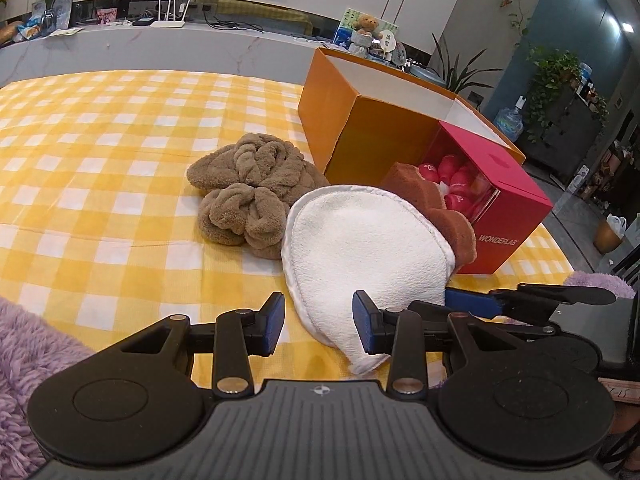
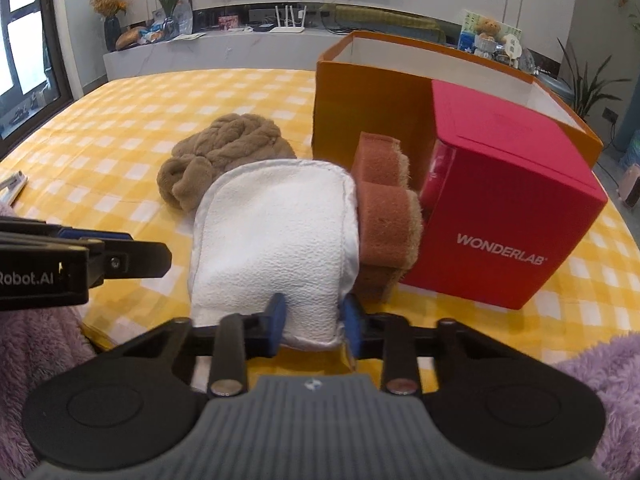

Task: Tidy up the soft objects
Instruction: 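Grasp the white terry pad with the left gripper while the right pinches its edge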

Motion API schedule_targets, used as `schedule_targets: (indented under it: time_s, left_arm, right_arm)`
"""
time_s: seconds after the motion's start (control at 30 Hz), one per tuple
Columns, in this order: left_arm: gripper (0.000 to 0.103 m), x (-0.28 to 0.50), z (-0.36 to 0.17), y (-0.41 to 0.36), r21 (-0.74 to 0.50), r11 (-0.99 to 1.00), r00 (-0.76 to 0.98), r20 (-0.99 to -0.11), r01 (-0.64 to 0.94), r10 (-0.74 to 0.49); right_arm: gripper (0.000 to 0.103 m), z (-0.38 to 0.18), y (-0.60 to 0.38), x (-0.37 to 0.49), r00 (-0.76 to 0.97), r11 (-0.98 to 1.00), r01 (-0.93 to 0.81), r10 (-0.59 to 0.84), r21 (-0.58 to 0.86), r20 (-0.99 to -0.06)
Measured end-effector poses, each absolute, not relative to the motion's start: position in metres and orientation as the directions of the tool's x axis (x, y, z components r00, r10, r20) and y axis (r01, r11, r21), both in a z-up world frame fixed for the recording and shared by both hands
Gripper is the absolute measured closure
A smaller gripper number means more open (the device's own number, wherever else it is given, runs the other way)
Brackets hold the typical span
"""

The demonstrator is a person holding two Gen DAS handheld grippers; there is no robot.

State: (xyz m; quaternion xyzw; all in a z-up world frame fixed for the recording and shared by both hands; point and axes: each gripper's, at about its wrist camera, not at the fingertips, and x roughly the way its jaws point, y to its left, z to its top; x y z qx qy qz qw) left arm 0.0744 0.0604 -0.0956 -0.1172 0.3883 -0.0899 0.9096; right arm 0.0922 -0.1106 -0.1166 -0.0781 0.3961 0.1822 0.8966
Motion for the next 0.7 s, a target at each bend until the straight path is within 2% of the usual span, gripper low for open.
schedule_targets:
  time_s: [0.03, 0.13, 0.23, 0.43, 0.6, 0.67, 0.7]
  left_arm:
    - [0.060, 0.074, -0.096, 0.060, -0.283, 0.956, 0.681, -0.686, 0.073, -0.255]
    - [0.060, 0.073, -0.095, 0.059, -0.278, 0.958, 0.677, -0.692, 0.068, -0.249]
    - [0.060, 0.071, -0.093, 0.059, -0.267, 0.962, 0.674, -0.702, 0.054, -0.232]
    - [0.060, 0.064, -0.085, 0.066, -0.275, 0.961, 0.667, -0.710, 0.032, -0.226]
    - [0.060, 0.061, -0.084, 0.067, -0.285, 0.958, 0.664, -0.708, 0.042, -0.240]
    - [0.060, 0.062, -0.084, 0.065, -0.285, 0.957, 0.660, -0.710, 0.051, -0.246]
    - [0.060, 0.062, -0.084, 0.064, -0.288, 0.956, 0.657, -0.710, 0.060, -0.255]
  right_arm:
    - [0.089, -0.117, -0.110, 0.092, 0.614, 0.918, -0.396, 0.268, 0.004, -0.742]
    - [0.095, -0.116, -0.112, 0.091, 0.592, 0.911, -0.411, 0.299, 0.038, -0.749]
    - [0.097, -0.110, -0.111, 0.087, 0.602, 0.902, -0.429, 0.323, 0.045, -0.730]
    - [0.098, -0.099, -0.102, 0.076, 0.544, 0.847, -0.518, 0.434, 0.119, -0.719]
    - [0.098, -0.101, -0.097, 0.072, 0.534, 0.845, -0.523, 0.428, 0.113, -0.730]
    - [0.095, -0.101, -0.101, 0.073, 0.548, 0.866, -0.490, 0.398, 0.103, -0.736]
    - [0.090, -0.101, -0.104, 0.075, 0.555, 0.879, -0.465, 0.380, 0.102, -0.740]
